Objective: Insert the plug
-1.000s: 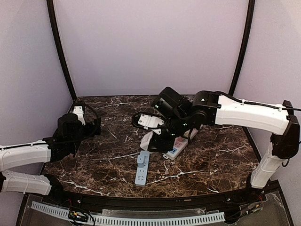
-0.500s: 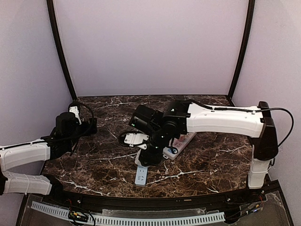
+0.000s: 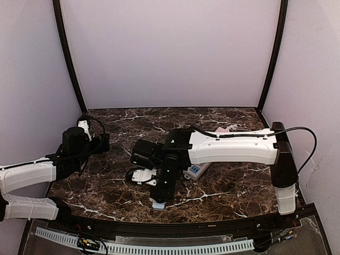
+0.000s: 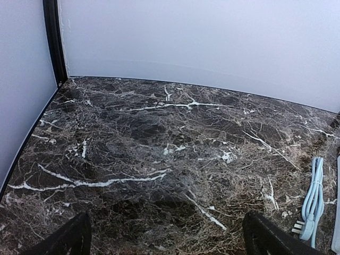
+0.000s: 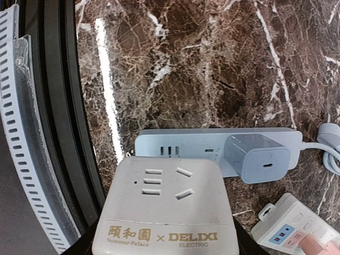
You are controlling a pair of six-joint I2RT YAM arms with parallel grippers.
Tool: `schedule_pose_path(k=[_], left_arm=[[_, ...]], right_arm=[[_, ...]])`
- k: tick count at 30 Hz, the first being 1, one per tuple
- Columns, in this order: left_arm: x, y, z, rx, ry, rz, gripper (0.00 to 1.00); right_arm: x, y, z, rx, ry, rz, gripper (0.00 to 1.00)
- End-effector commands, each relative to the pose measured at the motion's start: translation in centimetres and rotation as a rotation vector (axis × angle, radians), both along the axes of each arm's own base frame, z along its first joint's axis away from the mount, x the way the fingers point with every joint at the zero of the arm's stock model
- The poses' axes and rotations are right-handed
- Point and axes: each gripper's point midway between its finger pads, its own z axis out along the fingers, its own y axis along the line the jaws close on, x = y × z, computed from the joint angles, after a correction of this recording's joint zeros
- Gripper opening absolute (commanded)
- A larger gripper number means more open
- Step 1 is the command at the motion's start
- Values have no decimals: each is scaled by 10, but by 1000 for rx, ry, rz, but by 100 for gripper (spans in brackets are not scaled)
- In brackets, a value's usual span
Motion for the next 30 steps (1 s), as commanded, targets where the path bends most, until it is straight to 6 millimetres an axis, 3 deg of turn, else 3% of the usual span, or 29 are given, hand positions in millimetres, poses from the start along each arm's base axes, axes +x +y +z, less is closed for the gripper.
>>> schedule_pose_path(k=[1,8,30], left_arm=[[-6,10,-9,7,23,30,99],[-10,21,-7,-7,16,72,99],[-15,15,0,-37,-22,19,99]], right_arm=[[-9,-1,2,-23,-1,-9,0],[-15,3,-8,-45,15,4,0],[-5,3,-27,-102,-17,-6,0]])
